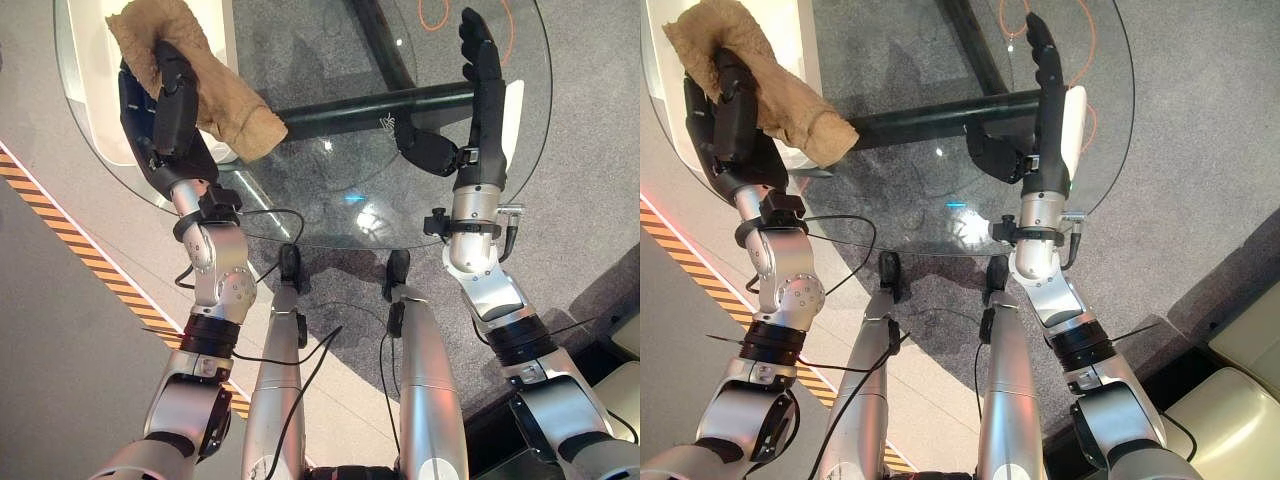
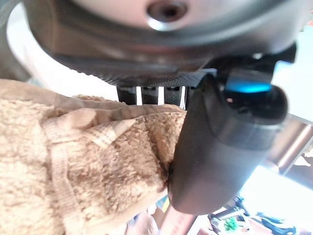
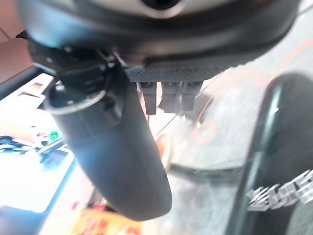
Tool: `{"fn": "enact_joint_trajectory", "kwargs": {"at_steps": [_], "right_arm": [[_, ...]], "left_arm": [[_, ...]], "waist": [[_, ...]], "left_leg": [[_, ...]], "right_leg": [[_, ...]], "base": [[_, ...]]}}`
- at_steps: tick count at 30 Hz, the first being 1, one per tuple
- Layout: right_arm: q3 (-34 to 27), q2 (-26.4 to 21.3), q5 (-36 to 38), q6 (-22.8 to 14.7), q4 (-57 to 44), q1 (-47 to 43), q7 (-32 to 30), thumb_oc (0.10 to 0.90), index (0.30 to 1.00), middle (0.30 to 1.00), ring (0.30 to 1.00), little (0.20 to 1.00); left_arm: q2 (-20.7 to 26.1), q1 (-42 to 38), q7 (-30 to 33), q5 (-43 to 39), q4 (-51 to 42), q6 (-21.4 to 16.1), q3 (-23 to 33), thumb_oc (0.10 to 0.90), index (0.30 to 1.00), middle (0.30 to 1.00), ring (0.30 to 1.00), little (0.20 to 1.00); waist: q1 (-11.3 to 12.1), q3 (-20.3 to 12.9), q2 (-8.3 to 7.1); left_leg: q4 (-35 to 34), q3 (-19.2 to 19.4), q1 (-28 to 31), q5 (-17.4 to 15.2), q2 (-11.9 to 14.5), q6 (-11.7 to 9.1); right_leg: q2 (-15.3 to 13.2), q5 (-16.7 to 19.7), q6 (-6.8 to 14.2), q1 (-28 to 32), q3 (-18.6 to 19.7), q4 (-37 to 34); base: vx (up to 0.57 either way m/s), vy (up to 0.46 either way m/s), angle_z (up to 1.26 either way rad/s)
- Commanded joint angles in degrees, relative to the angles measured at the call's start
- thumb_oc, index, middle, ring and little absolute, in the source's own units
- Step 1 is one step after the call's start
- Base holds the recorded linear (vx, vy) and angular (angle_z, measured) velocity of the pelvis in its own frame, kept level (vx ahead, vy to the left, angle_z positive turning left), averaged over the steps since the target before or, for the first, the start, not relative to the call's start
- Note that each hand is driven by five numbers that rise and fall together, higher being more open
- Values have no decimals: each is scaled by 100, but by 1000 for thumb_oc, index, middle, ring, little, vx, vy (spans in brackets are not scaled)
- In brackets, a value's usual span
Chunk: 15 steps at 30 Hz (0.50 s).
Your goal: Wipe the table with a cloth and put it in the basket.
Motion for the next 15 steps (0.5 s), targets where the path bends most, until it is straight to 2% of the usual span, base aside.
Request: {"fn": "enact_joint_trajectory", "kwargs": {"at_steps": [1, 7, 13, 15], "right_arm": [[-289, -203, 160, -595, -432, -420, -508, 800, 900, 900, 900, 900], [-345, -507, 441, -617, 276, -617, -998, 800, 900, 900, 900, 900], [-293, -863, 629, -587, 1439, -891, -1904, 800, 900, 900, 900, 900], [-269, -915, 719, -606, 1640, -908, -2003, 800, 900, 900, 900, 900]], "left_arm": [[569, -914, 37, 674, -381, -1054, 380, 100, 300, 300, 300, 200], [940, -1282, 379, 808, 248, -1121, 322, 100, 300, 300, 300, 200], [1532, -1800, 660, 759, 997, -1084, 140, 100, 300, 300, 300, 200], [1611, -1857, 693, 722, 1112, -1093, 90, 100, 300, 300, 300, 200]], "waist": [[1, -164, 6], [-42, -164, 20], [-61, -164, 36], [-66, -164, 43]], "left_leg": [[120, 287, 195, -392, -517, 472], [102, 317, 200, -405, -475, 449], [60, 331, 151, -354, -437, 431], [88, 328, 190, -429, -433, 426]], "right_leg": [[631, 190, -33, 444, 38, -767], [631, 179, -25, 432, 63, -772], [632, 245, -20, 385, 66, -829], [626, 172, -16, 421, 70, -796]], "base": [[-6, 9, -8], [-6, 4, -1], [-8, 2, -2], [0, 0, 0]]}}
